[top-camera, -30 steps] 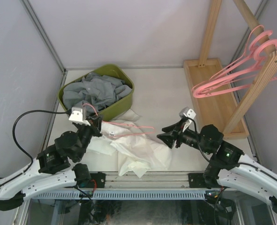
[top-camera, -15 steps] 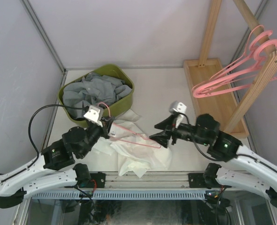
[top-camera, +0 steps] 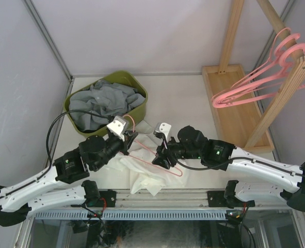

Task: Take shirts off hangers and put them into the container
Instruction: Remove the shirt from the hanger.

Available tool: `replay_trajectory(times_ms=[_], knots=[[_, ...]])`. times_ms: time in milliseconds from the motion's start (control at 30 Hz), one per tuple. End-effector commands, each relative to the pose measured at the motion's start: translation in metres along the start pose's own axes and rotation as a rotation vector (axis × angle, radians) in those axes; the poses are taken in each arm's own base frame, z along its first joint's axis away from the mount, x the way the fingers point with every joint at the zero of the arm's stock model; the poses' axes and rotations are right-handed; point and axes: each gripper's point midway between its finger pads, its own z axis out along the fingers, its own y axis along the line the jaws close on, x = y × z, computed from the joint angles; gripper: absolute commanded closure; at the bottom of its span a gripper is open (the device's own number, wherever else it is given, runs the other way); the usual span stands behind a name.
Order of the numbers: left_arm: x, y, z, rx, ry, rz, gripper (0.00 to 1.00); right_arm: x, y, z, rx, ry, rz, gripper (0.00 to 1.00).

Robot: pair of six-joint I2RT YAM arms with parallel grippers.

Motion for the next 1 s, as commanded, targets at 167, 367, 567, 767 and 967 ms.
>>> replay_trajectory(times_ms=[167, 367, 567, 767, 967], knots=[[-0.034, -0.002, -0.006, 0.019, -0.082, -0.017, 1.00, -0.037, 0.007, -0.010, -0.004, -0.112, -0.022, 0.82], [-0.036, 0.003, -0.007, -0.007, -0.094, -0.032, 0.91, -0.043, 0.004, 0.002, 0.011, -0.131, 0.052, 1.00], [-0.020, 0.021, -0.009, -0.112, -0.045, -0.060, 0.42, -0.048, -0.023, -0.010, 0.162, -0.194, 0.124, 1.00], [0.010, 0.047, -0.018, -0.266, 0.003, -0.152, 0.32, -0.018, -0.060, -0.030, 0.261, -0.214, 0.214, 1.00], [0.034, 0.069, -0.025, -0.371, -0.062, -0.267, 0.11, -0.015, -0.061, -0.048, 0.247, -0.261, 0.201, 1.00]])
